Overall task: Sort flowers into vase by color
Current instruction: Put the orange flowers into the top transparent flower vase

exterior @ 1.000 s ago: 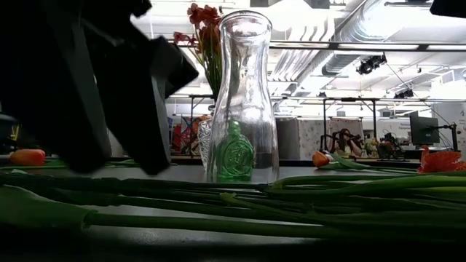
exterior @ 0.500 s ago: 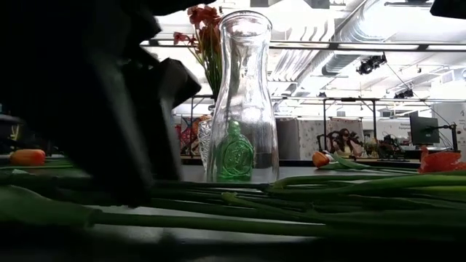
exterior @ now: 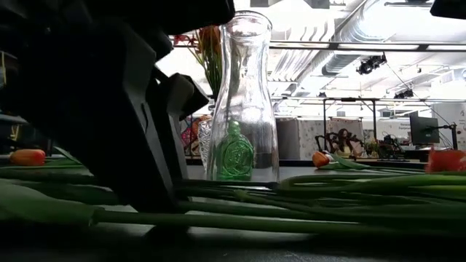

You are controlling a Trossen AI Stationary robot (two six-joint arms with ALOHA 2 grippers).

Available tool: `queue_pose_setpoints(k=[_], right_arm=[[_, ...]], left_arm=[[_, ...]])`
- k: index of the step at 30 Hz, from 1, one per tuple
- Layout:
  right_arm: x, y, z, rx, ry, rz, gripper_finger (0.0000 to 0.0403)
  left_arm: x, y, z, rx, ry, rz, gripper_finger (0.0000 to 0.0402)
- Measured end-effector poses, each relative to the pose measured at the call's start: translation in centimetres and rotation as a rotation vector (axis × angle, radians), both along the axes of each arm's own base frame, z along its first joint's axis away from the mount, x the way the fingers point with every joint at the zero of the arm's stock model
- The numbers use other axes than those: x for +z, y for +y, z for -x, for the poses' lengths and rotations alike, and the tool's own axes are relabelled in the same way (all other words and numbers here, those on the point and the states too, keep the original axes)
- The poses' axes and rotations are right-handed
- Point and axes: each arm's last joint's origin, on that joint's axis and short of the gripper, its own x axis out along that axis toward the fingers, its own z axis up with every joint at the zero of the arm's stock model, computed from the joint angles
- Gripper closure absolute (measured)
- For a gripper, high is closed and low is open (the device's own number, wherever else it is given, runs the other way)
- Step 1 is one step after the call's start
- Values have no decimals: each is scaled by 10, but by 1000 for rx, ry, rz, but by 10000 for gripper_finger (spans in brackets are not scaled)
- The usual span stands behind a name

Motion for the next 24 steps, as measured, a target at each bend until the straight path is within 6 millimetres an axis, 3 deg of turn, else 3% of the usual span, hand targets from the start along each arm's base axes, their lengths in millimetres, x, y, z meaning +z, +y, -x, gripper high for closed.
queue_pose_setpoints(k=[4,11,24], right_arm=[[0,0,0,0,0,1,169],[0,0,0,0,2,2,169],[0,0,0,0,3,3,169]], left_arm=[[1,0,0,19,5,16,358],[22,3,1,35,-55,13,386],[21,6,-1,19,-46,15,377]])
